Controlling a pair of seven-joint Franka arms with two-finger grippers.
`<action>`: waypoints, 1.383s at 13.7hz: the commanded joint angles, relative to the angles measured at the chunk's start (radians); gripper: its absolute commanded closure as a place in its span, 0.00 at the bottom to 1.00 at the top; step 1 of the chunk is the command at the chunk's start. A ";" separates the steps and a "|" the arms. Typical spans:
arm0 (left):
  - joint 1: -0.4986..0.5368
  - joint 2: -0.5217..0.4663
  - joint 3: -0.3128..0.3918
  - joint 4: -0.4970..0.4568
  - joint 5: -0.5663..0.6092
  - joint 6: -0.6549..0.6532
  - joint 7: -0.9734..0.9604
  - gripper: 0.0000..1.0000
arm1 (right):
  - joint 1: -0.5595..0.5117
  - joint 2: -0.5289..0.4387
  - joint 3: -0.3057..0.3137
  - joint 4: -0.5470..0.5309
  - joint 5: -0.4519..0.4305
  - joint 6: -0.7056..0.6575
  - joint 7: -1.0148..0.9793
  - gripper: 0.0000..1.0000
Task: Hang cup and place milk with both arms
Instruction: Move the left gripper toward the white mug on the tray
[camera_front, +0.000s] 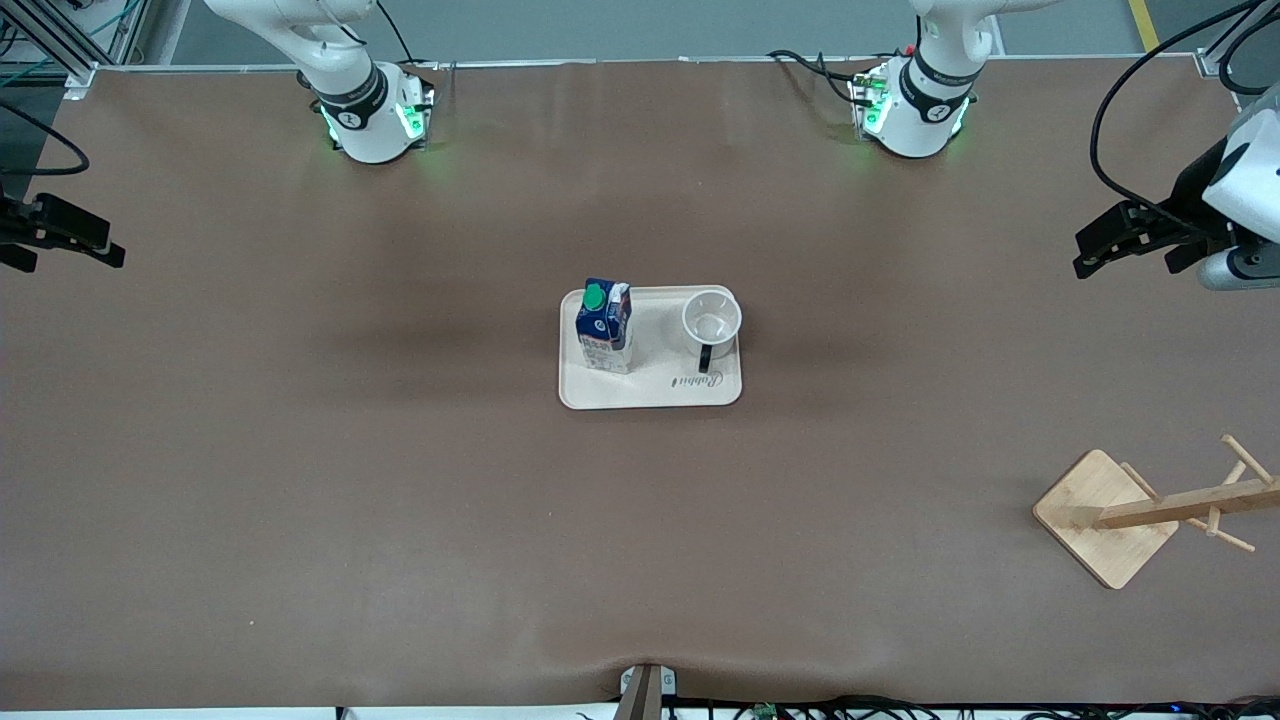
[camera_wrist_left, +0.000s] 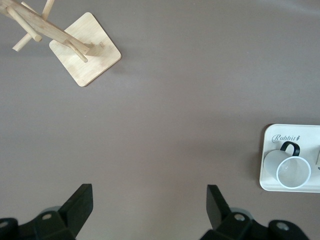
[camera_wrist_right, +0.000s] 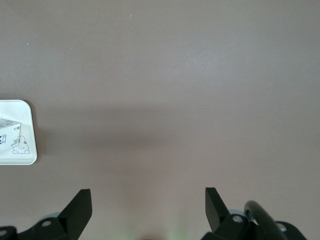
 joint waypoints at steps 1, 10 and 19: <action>0.010 0.002 -0.006 0.016 -0.009 0.000 0.016 0.00 | -0.009 -0.002 0.004 0.002 0.006 0.001 -0.014 0.00; -0.056 0.131 -0.102 -0.031 -0.022 0.062 -0.085 0.00 | -0.009 -0.002 0.004 0.002 0.006 -0.001 -0.014 0.00; -0.341 0.176 -0.130 -0.396 -0.011 0.513 -0.425 0.00 | -0.010 0.000 0.004 0.002 0.006 0.001 -0.016 0.00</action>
